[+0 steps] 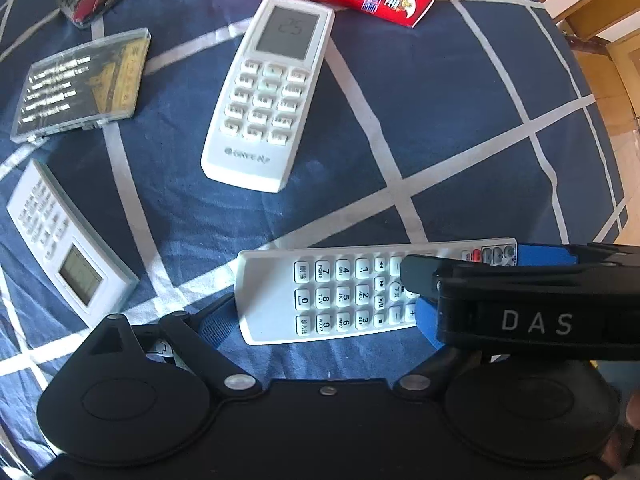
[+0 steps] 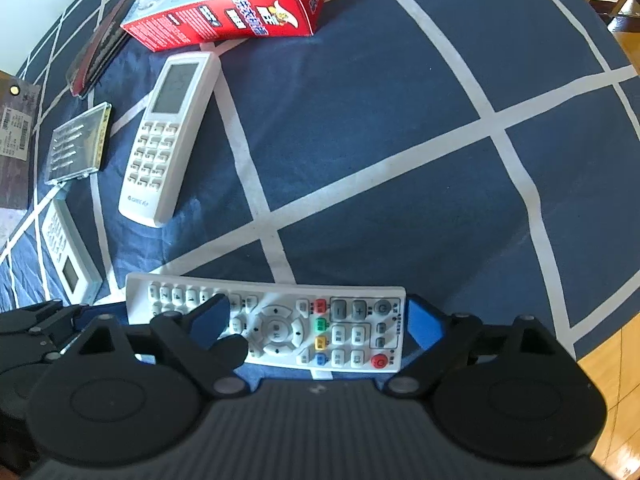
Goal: Organize objects
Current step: 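Carry the white TV remote with the right tool over the cardboard box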
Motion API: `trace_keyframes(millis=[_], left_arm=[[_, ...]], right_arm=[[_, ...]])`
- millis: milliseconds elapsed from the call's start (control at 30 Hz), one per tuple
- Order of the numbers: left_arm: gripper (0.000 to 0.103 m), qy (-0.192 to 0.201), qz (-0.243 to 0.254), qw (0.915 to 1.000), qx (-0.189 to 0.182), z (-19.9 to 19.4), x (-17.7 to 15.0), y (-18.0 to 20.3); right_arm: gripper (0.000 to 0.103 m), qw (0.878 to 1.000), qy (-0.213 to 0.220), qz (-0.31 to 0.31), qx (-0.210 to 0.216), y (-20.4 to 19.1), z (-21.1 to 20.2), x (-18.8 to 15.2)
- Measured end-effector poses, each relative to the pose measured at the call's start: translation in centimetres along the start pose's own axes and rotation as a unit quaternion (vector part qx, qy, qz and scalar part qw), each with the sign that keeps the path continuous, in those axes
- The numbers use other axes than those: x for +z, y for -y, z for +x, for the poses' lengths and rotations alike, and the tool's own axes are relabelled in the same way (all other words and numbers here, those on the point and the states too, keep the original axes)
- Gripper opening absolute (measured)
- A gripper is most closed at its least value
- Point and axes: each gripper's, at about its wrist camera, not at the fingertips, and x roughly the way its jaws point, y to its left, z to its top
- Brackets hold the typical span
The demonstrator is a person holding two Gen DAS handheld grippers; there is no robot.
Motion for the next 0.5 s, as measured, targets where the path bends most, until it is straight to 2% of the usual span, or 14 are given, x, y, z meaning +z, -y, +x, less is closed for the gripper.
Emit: trace_keyframes(millis=[167, 300, 333, 500], left_arm=[[0.093, 0.019, -0.001, 0.9997, 0.013, -2.0, 0.2, -0.7], [0.093, 0.042, -0.009, 0.9988, 0.025, -4.2, 0.4, -2.0], [0.093, 0.050, -0.013, 0.9983, 0.027, -4.9, 0.4, -2.5], [0.093, 0.078, -0.030, 0.9959, 0.037, -7.6, 0.6, -4.5]], right_arm=[[0.093, 1.000, 0.016, -0.004, 0.012, -0.8, -1.4, 0.5], [0.093, 0.999, 0.033, -0.019, 0.023, -3.7, -1.9, 1.0], [0.093, 0.999, 0.038, -0.024, 0.024, -5.5, -1.2, 0.9], [0.093, 0.996, 0.060, -0.052, 0.034, -9.5, -2.9, 1.5]])
